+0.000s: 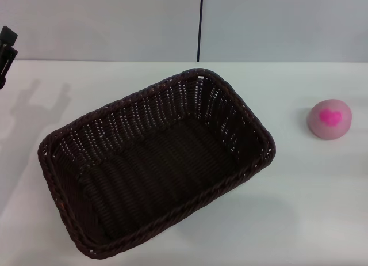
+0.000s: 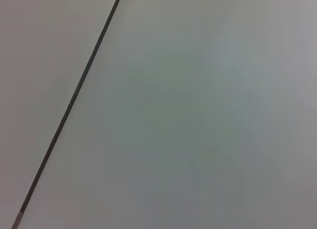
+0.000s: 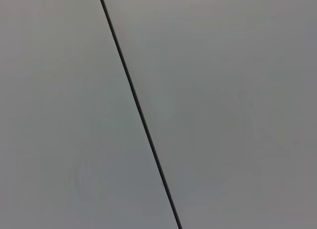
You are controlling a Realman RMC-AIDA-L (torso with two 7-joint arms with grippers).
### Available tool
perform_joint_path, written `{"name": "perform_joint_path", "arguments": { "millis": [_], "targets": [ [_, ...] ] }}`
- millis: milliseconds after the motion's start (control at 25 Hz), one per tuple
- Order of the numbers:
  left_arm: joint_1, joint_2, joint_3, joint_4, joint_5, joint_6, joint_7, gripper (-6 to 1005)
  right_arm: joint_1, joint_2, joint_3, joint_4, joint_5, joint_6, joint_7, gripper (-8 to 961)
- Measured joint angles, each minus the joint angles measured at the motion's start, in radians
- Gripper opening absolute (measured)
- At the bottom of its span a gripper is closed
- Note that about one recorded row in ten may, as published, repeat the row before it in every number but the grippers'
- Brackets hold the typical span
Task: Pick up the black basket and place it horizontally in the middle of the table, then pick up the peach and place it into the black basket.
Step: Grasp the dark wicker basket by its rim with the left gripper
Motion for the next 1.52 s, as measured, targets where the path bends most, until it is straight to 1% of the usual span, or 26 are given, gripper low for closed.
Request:
{"name": "perform_joint_path", "arguments": {
  "millis": [280, 440, 520, 560, 600, 640, 720, 760, 800, 840, 920, 960, 1000, 1080, 1120, 1160, 1200, 1320, 1360, 1400, 1440, 1520],
  "targets": [
    [-0.001, 0.002, 0.0, 0.0, 0.0, 0.0, -0.025, 774, 0.003, 0.0, 0.0, 0.002, 0.0, 0.002, 0.0, 611],
    [-0.002, 0.007, 0.005, 0.008, 0.004, -0.001, -0.083, 768, 0.003, 0.0, 0.0, 0.002, 0.0, 0.002, -0.001, 610],
    [-0.004, 0.012, 0.008, 0.022, 0.009, 0.005, -0.158, 765, 0.003, 0.0, 0.0, 0.003, 0.0, 0.002, -0.001, 609],
    [-0.006, 0.022, 0.018, 0.054, 0.016, 0.023, -0.26, 764, 0.003, 0.0, 0.0, 0.003, 0.0, 0.002, -0.001, 608],
    [-0.006, 0.022, 0.018, 0.054, 0.016, 0.023, -0.26, 763, 0.003, 0.0, 0.0, 0.003, 0.0, 0.002, -0.001, 608],
    [-0.006, 0.028, 0.024, 0.071, 0.022, 0.029, -0.293, 761, 0.003, 0.0, 0.0, 0.003, 0.0, 0.003, 0.0, 608],
    [-0.008, 0.047, 0.033, 0.111, 0.044, 0.039, -0.392, 759, 0.003, 0.0, 0.0, 0.003, 0.0, 0.004, 0.0, 607],
    [-0.018, 0.072, 0.035, 0.138, 0.079, 0.041, -0.507, 757, 0.003, 0.0, 0.0, 0.003, 0.0, 0.004, 0.0, 606],
    [-0.018, 0.072, 0.035, 0.138, 0.079, 0.041, -0.507, 756, 0.003, 0.0, 0.0, 0.003, 0.0, 0.004, 0.0, 606],
    [-0.024, 0.081, 0.035, 0.145, 0.092, 0.042, -0.547, 755, 0.003, 0.0, 0.0, 0.003, 0.0, 0.004, 0.0, 606],
    [-0.041, 0.107, 0.035, 0.159, 0.136, 0.048, -0.636, 752, 0.002, 0.0, 0.0, 0.004, 0.0, 0.005, 0.0, 605],
    [-0.063, 0.134, 0.036, 0.173, 0.187, 0.055, -0.71, 751, 0.001, 0.0, 0.0, 0.004, 0.0, 0.005, 0.0, 604],
    [-0.063, 0.134, 0.036, 0.173, 0.187, 0.055, -0.71, 749, 0.001, 0.0, 0.0, 0.004, 0.0, 0.005, 0.0, 604],
    [-0.082, 0.159, 0.035, 0.193, 0.246, 0.061, -0.775, 747, -0.001, 0.0, 0.0, 0.004, 0.0, 0.005, 0.0, 603],
    [-0.094, 0.175, 0.034, 0.214, 0.296, 0.063, -0.815, 745, -0.001, 0.0, 0.0, 0.004, 0.0, 0.005, 0.0, 603],
    [-0.112, 0.202, 0.027, 0.272, 0.399, 0.065, -0.892, 744, -0.001, 0.0, 0.0, 0.005, 0.0, 0.005, 0.0, 602],
    [-0.112, 0.202, 0.027, 0.272, 0.399, 0.065, -0.892, 743, -0.001, 0.0, 0.0, 0.005, 0.0, 0.005, 0.0, 602],
    [-0.14, 0.236, 0.009, 0.373, 0.556, 0.059, -1.024, 738, -0.001, 0.0, 0.001, 0.008, 0.0, 0.005, 0.001, 601],
    [-0.164, 0.251, -0.029, 0.432, 0.677, 0.057, -1.119, 737, -0.001, 0.0, 0.001, 0.012, 0.0, 0.006, 0.001, 600],
    [-0.164, 0.251, -0.029, 0.432, 0.677, 0.057, -1.119, 736, -0.001, 0.0, 0.001, 0.012, 0.0, 0.006, 0.001, 600],
    [-0.179, 0.256, -0.064, 0.471, 0.767, 0.059, -1.172, 734, -0.001, 0.0, 0.002, 0.014, 0.0, 0.008, 0.001, 600],
    [-0.204, 0.257, -0.123, 0.545, 0.927, 0.063, -1.253, 732, 0.0, 0.0, 0.002, 0.016, 0.0, 0.012, 0.0, 599]
  ]
}}
